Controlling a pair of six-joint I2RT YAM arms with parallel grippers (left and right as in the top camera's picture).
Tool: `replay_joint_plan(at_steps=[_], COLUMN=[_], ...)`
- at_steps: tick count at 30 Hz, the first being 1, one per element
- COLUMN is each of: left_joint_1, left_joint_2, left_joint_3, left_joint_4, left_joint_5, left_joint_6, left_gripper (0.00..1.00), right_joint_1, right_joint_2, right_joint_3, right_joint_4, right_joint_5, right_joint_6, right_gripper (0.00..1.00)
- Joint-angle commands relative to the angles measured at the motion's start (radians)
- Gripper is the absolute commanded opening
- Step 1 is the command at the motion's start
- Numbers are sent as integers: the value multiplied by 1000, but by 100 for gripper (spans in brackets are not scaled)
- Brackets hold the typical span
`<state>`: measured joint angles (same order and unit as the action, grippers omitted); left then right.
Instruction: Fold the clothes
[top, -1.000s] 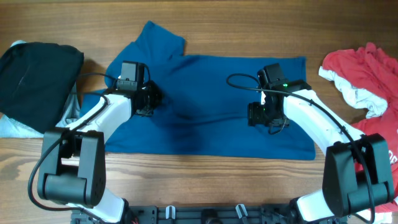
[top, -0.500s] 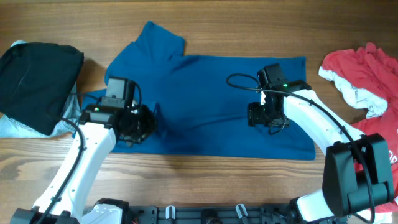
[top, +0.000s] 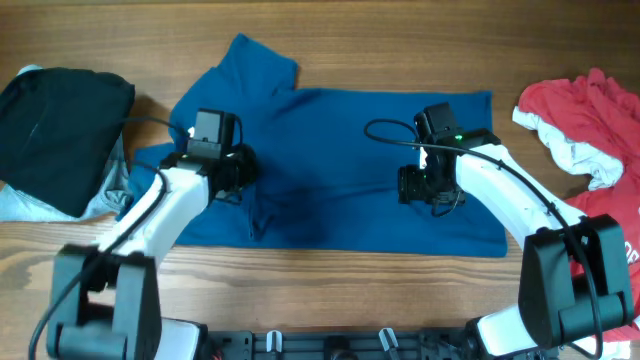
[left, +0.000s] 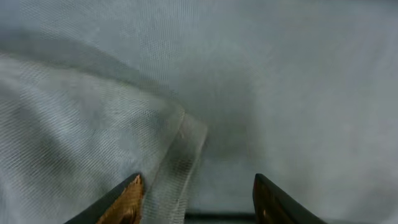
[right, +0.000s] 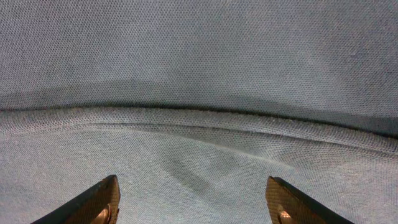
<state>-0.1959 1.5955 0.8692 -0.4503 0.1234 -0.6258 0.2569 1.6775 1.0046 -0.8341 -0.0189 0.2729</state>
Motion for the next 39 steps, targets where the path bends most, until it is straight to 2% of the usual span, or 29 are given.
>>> replay_joint_plan(at_steps=[1,4,9,11,12,13,15,18,23,27,30,32,36,38,39], left_joint_1=[-12,-12,-12,-12,-12,-11,-9,18,134,238,289,294,294,285,270], left_joint_2=[40,83,107,107,106,105,84,-36,-226,-219,-219,-219,-228,-241,-241], left_joint_3=[6,6,6,6,6,8,19,35,34,19,-15,-22,39,110,143], left_joint_4=[6,13,35,48,52,54,37,-63,-357,-527,-539,-538,-500,-418,-346], left_joint_5=[-78,-84,-103,-104,-104,-103,-103,-122,-319,-319,-317,-279,-187,-107,-74], left_joint_6=[101,126,126,126,126,125,125,124,85,-16,-42,-41,-25,84,153], left_gripper=[59,56,39,20,4,4,4,4,4,4,4,57,56,53,55], right_joint_1=[-4,-4,-4,-4,-4,-4,-4,-4,-4,-4,-4,-4,-4,-6,-13], right_joint_2=[8,8,8,8,8,8,8,8,8,8,8,8,-40,-114,-143], right_joint_3=[-3,-3,-3,-3,-3,-3,-3,-3,-3,-3,-3,-3,37,90,114], right_joint_4=[-2,-1,-1,-1,-1,-1,-1,-1,3,3,2,4,-27,-40,-40], right_joint_5=[-10,-27,-28,-28,-27,-27,-27,-27,-27,-27,-27,-38,-84,-80,-79], right_joint_6=[16,16,16,16,15,16,15,15,7,3,-2,-4,-4,-13,-16], right_gripper=[76,76,76,76,76,76,76,76,76,76,76,76,79,82,84])
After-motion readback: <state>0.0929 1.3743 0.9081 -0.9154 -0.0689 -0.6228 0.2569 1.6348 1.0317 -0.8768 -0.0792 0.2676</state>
